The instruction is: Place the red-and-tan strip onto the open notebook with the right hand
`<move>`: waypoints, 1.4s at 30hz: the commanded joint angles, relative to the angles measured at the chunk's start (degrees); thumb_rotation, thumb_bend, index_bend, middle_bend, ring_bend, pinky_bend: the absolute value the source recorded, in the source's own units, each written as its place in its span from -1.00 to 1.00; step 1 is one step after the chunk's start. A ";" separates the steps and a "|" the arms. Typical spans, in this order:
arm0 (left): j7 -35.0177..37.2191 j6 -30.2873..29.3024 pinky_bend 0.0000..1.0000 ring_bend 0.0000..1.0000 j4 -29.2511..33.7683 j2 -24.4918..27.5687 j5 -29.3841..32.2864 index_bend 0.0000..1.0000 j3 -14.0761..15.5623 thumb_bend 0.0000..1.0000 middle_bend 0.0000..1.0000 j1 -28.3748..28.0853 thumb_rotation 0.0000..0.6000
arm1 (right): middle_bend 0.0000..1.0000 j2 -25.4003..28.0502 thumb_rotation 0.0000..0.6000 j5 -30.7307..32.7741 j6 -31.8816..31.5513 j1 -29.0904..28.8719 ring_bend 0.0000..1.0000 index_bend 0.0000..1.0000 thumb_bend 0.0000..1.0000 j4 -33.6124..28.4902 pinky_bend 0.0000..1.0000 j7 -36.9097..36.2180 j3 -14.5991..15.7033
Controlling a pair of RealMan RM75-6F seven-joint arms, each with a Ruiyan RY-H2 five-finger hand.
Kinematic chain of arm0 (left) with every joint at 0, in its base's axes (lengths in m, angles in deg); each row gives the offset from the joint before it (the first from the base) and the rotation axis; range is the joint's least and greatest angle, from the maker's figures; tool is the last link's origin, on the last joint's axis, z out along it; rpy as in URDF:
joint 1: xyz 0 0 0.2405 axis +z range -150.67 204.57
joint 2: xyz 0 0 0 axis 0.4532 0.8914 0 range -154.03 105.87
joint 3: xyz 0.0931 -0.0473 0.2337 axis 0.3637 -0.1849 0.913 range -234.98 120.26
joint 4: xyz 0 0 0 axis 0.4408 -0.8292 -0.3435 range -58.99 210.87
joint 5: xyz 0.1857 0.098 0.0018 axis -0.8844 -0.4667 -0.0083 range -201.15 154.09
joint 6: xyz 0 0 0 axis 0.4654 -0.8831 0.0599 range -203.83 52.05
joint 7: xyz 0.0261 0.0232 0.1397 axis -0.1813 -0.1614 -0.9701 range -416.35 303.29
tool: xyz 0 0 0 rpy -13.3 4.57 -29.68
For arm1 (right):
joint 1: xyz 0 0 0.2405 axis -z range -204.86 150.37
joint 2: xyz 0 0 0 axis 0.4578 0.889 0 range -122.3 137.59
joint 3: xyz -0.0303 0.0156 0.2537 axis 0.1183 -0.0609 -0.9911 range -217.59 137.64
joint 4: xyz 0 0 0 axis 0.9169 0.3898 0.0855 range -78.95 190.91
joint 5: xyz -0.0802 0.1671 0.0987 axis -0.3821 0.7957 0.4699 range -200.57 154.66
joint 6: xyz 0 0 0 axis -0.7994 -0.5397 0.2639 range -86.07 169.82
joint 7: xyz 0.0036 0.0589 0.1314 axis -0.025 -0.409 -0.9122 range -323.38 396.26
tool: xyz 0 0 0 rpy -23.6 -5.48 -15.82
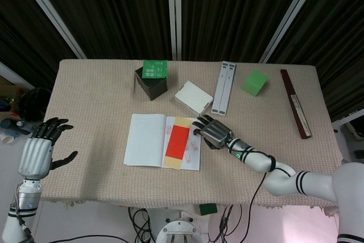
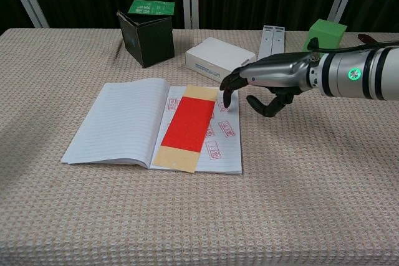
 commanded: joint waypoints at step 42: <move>1.56 0.45 -0.57 -0.68 -1.10 -0.43 0.71 -0.39 -0.01 -0.77 -0.53 0.36 1.00 | -0.89 -8.21 1.00 1.41 2.47 -2.27 -1.00 -0.44 0.61 6.77 -1.00 7.68 -4.91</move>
